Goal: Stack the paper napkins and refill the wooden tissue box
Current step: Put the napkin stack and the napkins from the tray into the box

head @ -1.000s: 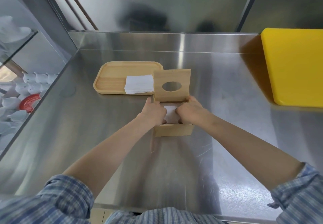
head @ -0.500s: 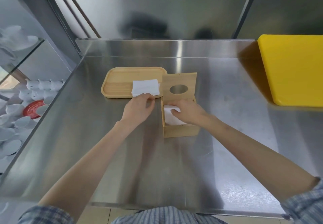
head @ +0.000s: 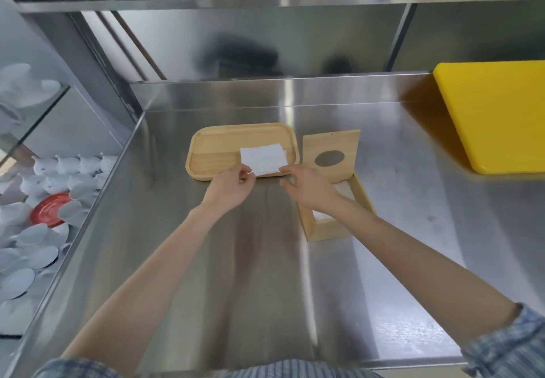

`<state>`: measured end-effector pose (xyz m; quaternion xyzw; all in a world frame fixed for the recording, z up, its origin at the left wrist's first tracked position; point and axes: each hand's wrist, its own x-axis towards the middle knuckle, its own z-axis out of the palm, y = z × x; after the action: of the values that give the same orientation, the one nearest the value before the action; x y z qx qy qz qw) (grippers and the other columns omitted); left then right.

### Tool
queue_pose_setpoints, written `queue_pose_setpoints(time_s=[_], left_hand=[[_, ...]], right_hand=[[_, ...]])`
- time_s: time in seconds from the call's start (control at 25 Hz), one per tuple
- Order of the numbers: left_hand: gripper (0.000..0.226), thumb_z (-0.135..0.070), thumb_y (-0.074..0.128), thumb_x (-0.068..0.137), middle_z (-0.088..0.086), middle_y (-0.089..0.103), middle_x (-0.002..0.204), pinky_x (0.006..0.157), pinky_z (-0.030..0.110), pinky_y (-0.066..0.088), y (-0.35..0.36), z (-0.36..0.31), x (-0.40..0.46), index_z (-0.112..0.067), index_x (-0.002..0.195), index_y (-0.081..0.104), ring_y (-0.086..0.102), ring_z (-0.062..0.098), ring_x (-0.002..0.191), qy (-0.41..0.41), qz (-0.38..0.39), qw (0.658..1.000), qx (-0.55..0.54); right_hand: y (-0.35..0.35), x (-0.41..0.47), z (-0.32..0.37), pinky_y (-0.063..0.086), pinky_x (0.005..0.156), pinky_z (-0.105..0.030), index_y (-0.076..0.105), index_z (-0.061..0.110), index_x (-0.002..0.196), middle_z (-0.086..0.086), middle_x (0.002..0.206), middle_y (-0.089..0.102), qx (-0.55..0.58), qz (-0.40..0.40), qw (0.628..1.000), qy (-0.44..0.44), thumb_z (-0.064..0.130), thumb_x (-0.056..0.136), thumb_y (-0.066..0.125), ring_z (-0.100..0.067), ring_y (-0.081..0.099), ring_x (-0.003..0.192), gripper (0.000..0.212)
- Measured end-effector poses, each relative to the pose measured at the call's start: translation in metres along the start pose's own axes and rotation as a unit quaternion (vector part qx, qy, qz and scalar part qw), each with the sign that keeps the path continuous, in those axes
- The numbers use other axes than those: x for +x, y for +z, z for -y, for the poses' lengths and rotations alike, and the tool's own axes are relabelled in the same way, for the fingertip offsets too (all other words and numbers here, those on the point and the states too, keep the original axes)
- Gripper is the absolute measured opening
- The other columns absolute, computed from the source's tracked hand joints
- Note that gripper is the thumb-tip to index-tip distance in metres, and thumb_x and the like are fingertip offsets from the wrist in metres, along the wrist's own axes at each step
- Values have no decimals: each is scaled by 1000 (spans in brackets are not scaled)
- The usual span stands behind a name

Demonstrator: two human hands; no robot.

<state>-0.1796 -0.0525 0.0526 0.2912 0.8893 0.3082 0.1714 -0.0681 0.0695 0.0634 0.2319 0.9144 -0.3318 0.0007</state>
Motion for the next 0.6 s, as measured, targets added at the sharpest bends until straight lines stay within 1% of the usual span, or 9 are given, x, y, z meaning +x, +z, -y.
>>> queue_pose_setpoints(time_s=[0.12,0.2,0.28,0.36,0.44,0.52,0.6], left_hand=[[35,-25,43,94,6,62,124,84,25,39,-8,12,15,-10,124,53,55,23,116,-9,10,1000,-5],[36,-25,42,94,6,60,128,88,27,40,-13,18,24,-9,124,52,53,25,119,-19,16,1000,-4],[37,-26,41,94,6,57,131,90,28,40,-16,24,34,-9,126,50,52,26,120,-32,26,999,-4],[40,-26,41,94,8,56,132,88,29,41,-17,30,43,-9,129,47,52,28,118,-43,42,998,5],[42,-28,42,94,10,54,134,90,30,41,-17,34,54,-7,131,44,52,29,119,-52,56,997,9],[43,-29,43,94,11,54,134,92,31,40,-15,35,68,-5,130,44,51,30,119,-68,69,995,5],[43,-31,43,94,12,55,132,91,32,41,-11,37,82,-4,127,46,52,31,118,-83,79,993,18]], right_hand=[[12,16,7,35,102,-27,41,10,138,-7,144,46,3,-17,1000,22,24,97,42,-25,47,127,43],[20,26,10,36,102,-29,39,9,138,-10,145,43,6,-20,999,35,24,97,41,-27,47,127,44],[27,37,14,36,102,-30,36,7,140,-12,146,40,8,-14,998,58,24,98,40,-28,45,129,46],[31,49,15,36,103,-31,35,6,140,-14,147,39,-4,-5,997,82,25,98,39,-30,42,131,46],[32,63,15,38,103,-34,34,4,140,-16,146,39,-21,8,995,102,26,98,38,-31,43,131,47],[29,80,13,39,102,-35,33,2,139,-18,145,38,-26,18,991,133,26,98,36,-32,44,129,47],[28,96,10,39,102,-36,34,1,136,-19,144,36,-23,20,985,167,26,99,36,-33,42,129,45]])
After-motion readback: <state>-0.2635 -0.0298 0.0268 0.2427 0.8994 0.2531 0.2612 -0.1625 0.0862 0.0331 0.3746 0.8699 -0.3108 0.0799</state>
